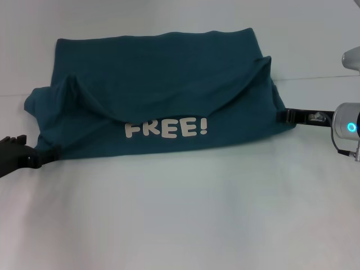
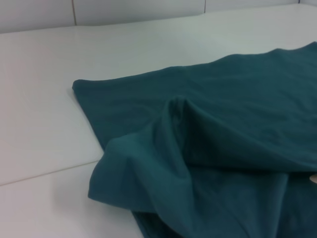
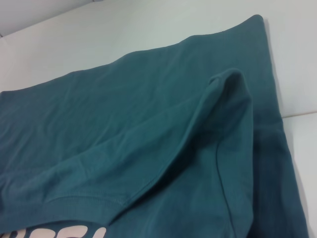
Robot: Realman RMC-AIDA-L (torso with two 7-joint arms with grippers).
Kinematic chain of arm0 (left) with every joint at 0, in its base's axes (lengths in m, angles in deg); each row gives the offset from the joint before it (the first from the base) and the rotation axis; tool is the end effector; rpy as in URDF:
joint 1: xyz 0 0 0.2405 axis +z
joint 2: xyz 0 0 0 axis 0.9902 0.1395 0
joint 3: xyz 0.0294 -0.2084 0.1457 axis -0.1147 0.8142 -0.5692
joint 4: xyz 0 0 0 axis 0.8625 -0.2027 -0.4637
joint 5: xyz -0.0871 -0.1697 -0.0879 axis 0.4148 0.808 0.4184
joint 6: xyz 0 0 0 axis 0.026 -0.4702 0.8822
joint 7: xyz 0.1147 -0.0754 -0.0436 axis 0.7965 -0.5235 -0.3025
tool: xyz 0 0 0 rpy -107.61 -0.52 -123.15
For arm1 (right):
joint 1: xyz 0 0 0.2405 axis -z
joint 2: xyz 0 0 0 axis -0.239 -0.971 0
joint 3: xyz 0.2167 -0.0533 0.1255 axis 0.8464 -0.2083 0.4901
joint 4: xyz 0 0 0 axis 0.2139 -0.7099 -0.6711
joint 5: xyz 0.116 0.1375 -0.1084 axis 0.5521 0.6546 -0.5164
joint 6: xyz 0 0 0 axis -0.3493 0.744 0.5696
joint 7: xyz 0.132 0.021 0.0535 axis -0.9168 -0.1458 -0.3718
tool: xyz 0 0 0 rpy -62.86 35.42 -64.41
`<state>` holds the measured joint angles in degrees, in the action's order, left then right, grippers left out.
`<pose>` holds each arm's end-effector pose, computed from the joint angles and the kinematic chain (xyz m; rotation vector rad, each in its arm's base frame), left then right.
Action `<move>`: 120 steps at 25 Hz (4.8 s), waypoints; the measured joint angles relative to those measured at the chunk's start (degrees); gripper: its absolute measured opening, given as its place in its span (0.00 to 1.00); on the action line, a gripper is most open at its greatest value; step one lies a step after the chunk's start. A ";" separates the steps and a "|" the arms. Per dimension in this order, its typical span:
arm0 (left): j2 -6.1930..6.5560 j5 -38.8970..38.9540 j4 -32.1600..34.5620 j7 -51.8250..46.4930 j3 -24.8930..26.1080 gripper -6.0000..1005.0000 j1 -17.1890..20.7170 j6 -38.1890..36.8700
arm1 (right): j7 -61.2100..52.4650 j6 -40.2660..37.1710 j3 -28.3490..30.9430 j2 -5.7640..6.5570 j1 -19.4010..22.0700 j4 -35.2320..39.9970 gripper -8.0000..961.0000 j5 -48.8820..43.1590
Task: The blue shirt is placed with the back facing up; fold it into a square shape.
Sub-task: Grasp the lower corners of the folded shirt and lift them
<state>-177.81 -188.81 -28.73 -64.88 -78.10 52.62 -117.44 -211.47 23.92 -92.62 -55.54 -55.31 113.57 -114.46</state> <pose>-0.3319 0.3927 0.0124 -2.0306 -0.8633 -0.2111 0.3005 0.4351 0.0120 -1.9240 1.3748 0.3869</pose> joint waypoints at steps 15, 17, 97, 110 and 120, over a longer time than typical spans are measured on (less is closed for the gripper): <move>-0.52 -1.46 -0.40 0.05 -2.13 0.93 -0.56 2.06 | 0.13 0.11 0.23 -0.04 0.00 -0.22 0.03 0.00; -0.66 -1.54 -0.44 0.05 -2.55 0.93 -0.59 3.18 | 0.13 0.09 0.26 -0.08 0.00 -0.22 0.03 0.00; 1.64 -6.46 8.54 -3.57 17.74 0.04 8.37 -40.73 | 48.19 -29.50 9.83 -2.73 23.83 0.09 0.03 23.73; 2.08 -6.89 11.35 -2.94 22.11 0.04 11.45 -49.82 | 56.40 -36.38 14.40 -3.31 30.10 -2.29 0.03 23.35; 1.87 -7.40 12.48 -2.94 22.52 0.04 14.31 -52.98 | 58.64 -44.32 15.99 -3.19 35.36 -1.93 0.03 23.28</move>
<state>-175.94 -196.21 -16.25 -67.81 -55.59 66.93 -170.42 -152.83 -20.40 -76.63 -58.72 -19.95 111.64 -91.17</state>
